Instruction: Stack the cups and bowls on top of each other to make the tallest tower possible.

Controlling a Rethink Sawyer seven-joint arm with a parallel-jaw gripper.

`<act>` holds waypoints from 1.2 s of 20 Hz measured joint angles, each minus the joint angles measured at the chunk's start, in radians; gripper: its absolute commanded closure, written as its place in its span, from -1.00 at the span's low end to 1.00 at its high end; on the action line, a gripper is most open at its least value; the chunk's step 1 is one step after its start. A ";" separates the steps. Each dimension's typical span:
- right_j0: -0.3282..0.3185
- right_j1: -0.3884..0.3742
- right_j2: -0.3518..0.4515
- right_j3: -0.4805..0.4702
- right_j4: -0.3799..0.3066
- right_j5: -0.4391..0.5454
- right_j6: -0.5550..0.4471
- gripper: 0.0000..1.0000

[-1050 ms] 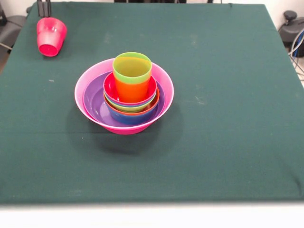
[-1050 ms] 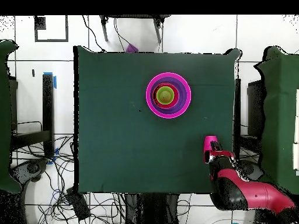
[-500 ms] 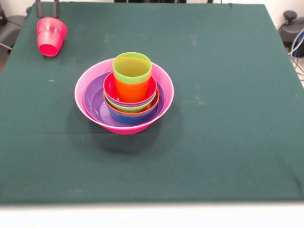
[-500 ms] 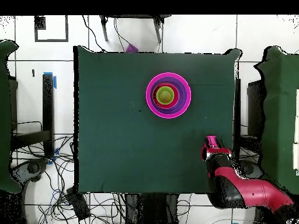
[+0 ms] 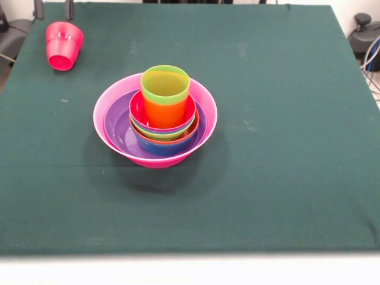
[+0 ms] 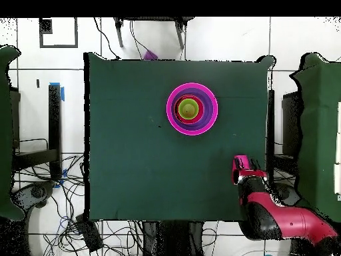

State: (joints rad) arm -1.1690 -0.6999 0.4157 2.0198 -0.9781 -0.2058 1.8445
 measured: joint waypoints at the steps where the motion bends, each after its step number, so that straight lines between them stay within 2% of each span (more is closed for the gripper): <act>1: -0.005 0.000 0.002 0.000 0.000 0.001 0.000 -1.00; 6: -0.052 0.011 0.028 0.000 0.023 0.041 0.000 -1.00; 7: -0.067 0.023 0.031 0.000 0.040 0.078 0.000 -1.00; 15: -0.055 0.058 0.027 -0.001 0.046 0.176 0.000 -1.00; 17: -0.039 0.061 0.014 -0.001 0.044 0.178 0.000 -1.00; 19: 0.006 0.062 -0.020 -0.004 0.035 0.177 0.000 -1.00; 21: 0.066 0.062 -0.063 -0.009 0.022 0.175 0.000 -1.00; 22: 0.117 0.062 -0.097 -0.011 0.012 0.171 0.000 -1.00; 24: 0.155 0.062 -0.121 -0.011 0.004 0.168 0.000 -1.00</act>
State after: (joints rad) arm -1.0138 -0.6376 0.2945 2.0090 -0.9738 -0.0379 1.8445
